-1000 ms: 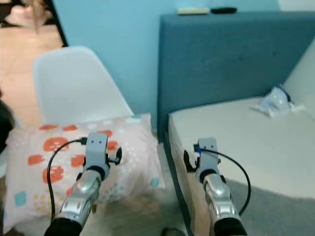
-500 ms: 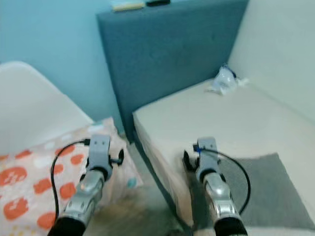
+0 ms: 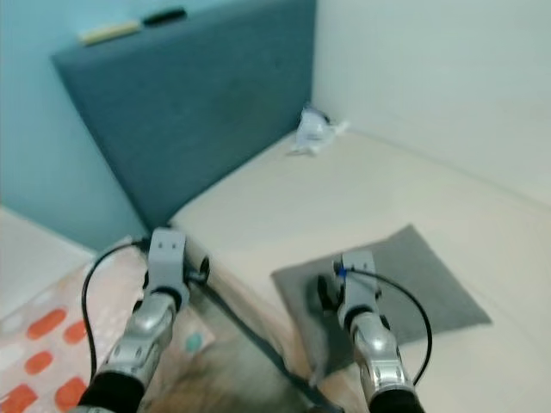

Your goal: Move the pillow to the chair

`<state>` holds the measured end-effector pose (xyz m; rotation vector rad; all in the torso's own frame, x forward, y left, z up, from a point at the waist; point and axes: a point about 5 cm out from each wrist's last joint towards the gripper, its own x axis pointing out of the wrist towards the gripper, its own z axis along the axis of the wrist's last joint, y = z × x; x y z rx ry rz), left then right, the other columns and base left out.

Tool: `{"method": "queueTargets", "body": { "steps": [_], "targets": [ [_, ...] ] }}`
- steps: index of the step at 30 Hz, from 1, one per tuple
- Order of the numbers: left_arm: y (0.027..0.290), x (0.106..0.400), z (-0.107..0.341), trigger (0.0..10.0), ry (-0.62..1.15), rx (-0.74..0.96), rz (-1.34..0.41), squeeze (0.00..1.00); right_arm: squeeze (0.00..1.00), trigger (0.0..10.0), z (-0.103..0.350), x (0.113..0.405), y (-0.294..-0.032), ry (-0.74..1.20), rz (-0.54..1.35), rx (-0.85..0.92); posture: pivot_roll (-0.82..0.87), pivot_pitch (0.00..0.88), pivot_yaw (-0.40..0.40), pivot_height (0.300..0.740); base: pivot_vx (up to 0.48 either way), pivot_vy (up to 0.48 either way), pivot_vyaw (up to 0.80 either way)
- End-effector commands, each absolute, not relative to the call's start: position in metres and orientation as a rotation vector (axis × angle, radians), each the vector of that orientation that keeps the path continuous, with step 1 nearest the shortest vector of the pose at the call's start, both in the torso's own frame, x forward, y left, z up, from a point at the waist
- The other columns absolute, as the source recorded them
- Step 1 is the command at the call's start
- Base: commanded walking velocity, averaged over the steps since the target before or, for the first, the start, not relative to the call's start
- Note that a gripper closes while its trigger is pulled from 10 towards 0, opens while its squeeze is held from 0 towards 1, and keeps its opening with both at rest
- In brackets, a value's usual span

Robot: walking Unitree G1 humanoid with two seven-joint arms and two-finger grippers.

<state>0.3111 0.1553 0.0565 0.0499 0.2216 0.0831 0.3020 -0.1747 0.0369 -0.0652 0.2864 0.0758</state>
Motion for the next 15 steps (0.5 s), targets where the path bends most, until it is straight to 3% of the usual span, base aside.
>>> {"method": "queueTargets", "body": {
  "steps": [1, 6, 15],
  "targets": [
    [0.152, 0.309, 0.048, 10.0, 0.251, 0.057, 0.097, 0.00, 0.00, 10.0, 0.041, 0.307, -0.175, 0.291, 0.109, -0.098, -0.08, 0.079, -0.034, 0.740, 0.000, 0.000, -0.80],
    [0.145, 0.313, 0.053, 10.0, 0.220, 0.051, 0.095, 0.00, 0.00, 10.0, 0.062, 0.327, -0.182, 0.258, 0.155, -0.166, -0.09, 0.100, -0.102, 0.740, 0.000, 0.000, -0.80],
    [0.150, 0.306, 0.048, 10.0, 0.243, 0.024, 0.140, 0.00, 0.00, 10.0, 0.047, 0.314, -0.176, 0.303, 0.185, -0.153, -0.06, 0.161, -0.098, 0.740, 0.000, 0.000, -0.80]
  ]
}}
